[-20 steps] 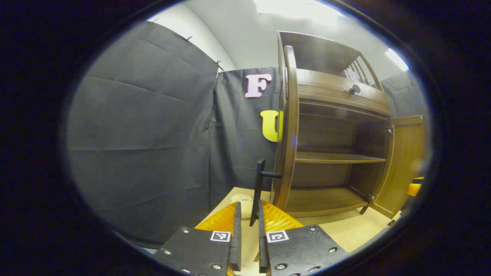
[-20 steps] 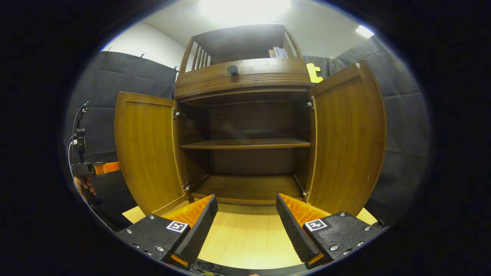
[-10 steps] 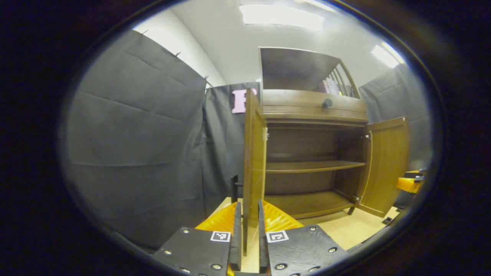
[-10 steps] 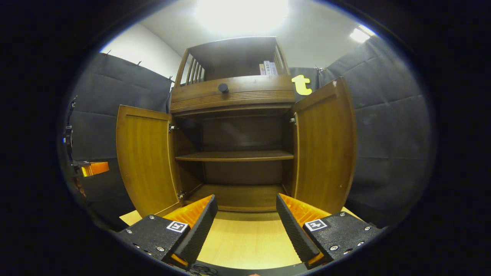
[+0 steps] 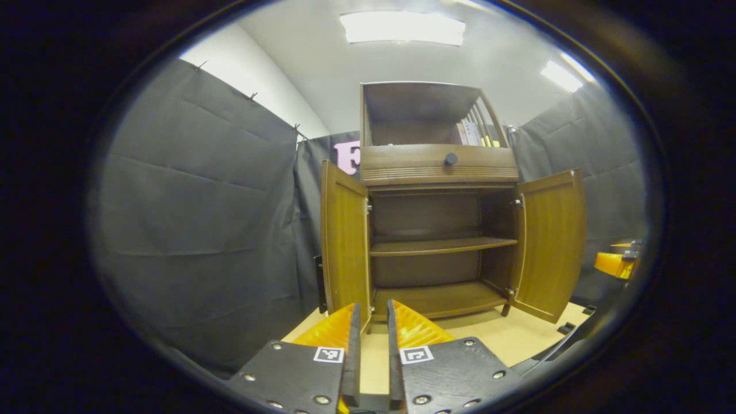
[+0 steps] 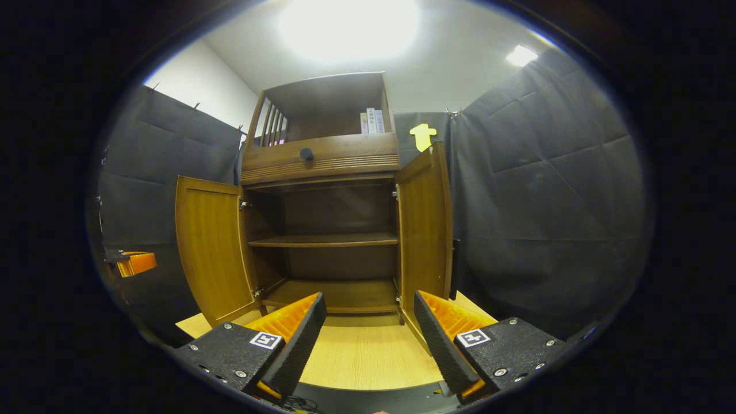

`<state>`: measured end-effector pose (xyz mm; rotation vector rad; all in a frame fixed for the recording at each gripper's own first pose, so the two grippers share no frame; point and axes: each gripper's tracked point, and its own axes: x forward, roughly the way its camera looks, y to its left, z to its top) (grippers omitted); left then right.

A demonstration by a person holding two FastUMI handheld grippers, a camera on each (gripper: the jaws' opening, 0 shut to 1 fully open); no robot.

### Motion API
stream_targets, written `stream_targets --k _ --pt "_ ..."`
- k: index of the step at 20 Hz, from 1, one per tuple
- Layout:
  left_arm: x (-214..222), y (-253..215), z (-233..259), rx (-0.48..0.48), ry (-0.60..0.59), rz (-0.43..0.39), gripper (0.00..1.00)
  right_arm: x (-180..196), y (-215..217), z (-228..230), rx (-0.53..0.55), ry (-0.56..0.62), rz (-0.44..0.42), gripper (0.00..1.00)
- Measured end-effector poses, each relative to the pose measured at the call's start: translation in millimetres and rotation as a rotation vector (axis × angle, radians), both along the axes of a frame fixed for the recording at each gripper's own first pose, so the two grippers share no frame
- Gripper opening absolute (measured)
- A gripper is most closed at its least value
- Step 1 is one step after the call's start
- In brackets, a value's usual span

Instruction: Open the right door of the double-door shoe cabinet with the right hand, and open the left door with the left hand.

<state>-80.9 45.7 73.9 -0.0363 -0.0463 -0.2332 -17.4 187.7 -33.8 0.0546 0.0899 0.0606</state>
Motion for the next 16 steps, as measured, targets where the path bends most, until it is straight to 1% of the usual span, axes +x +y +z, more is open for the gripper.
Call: stream_targets --k 5,6,9,12,14,16 --pt "-26 -6 -3 -0.007 0.006 -0.011 0.24 -15 -9 3 0.014 -0.01 -0.012 0.94" --pt "-26 -5 -5 -0.009 0.01 -0.006 0.43 -17 -8 3 0.015 -0.011 -0.009 0.94" --pt "-32 0 -5 -0.014 0.014 0.008 0.64 -19 -10 5 0.014 -0.014 -0.003 0.94" --pt "-32 9 -4 -0.009 0.014 0.057 0.85 -18 -13 7 0.011 -0.02 -0.003 0.94" --pt "-32 11 -4 -0.013 0.016 0.073 0.99 -16 -15 10 0.009 -0.028 -0.006 0.94" --pt "-30 14 -5 -0.018 0.024 0.089 0.99 -15 -16 14 0.007 -0.038 -0.007 0.94"
